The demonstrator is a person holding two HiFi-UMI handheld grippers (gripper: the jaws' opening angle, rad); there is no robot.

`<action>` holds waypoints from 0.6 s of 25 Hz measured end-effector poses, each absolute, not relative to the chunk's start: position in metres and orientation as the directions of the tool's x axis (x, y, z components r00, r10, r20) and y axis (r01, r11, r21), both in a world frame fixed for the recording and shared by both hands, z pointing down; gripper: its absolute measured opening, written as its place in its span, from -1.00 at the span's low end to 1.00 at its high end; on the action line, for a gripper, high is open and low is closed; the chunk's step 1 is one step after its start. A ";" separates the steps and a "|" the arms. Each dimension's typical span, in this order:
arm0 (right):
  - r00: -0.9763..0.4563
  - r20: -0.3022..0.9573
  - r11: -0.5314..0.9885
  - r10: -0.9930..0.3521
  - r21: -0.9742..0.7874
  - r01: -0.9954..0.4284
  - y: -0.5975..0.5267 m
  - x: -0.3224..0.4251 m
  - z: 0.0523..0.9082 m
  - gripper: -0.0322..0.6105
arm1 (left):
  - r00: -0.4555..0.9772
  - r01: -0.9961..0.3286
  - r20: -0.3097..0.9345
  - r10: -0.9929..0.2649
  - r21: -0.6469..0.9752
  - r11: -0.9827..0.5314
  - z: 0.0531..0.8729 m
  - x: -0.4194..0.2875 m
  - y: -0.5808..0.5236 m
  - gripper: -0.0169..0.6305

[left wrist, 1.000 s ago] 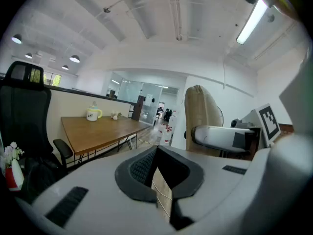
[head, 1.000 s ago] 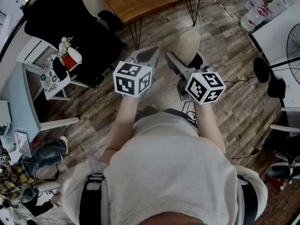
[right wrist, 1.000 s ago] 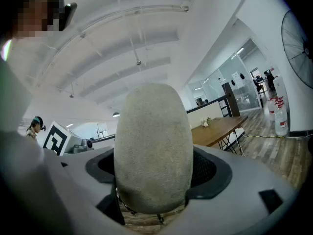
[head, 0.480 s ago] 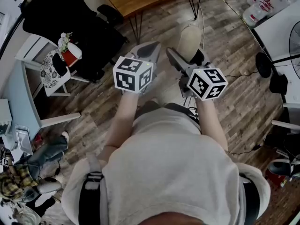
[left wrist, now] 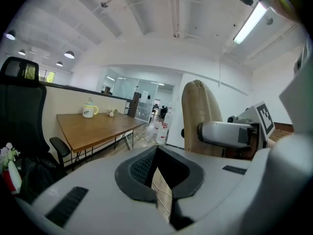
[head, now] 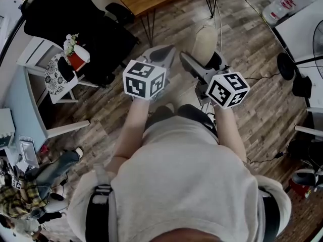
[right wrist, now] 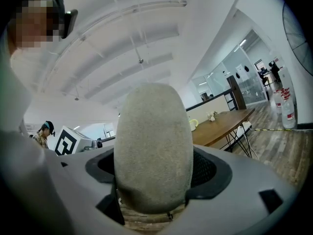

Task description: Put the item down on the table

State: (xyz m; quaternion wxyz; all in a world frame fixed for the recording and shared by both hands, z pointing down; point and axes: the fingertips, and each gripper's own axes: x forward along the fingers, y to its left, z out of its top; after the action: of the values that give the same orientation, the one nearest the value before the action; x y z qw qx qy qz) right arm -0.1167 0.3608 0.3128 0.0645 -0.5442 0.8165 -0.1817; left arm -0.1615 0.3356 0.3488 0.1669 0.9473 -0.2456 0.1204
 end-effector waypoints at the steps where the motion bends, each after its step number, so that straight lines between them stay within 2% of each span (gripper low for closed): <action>1: -0.397 0.095 0.337 -0.913 -0.371 -0.865 0.362 -0.118 0.315 0.37 | 0.852 -0.502 0.311 -0.421 0.257 -0.826 0.349 -0.162 0.336 -0.91; 8: -0.406 0.142 0.324 -0.903 -0.396 -0.859 0.366 -0.130 0.335 0.37 | 0.848 -0.504 0.332 -0.413 0.265 -0.822 0.361 -0.176 0.332 -0.91; 15: -0.360 0.123 0.290 -0.925 -0.385 -0.876 0.339 -0.118 0.333 0.37 | 0.839 -0.526 0.326 -0.434 0.288 -0.800 0.365 -0.179 0.304 -0.91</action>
State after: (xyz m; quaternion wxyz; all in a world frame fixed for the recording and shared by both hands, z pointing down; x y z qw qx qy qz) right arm -0.1176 0.3394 0.3326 0.0617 -0.5624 0.8007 -0.1969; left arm -0.1789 0.3039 0.3654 0.1864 0.9407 -0.2553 0.1229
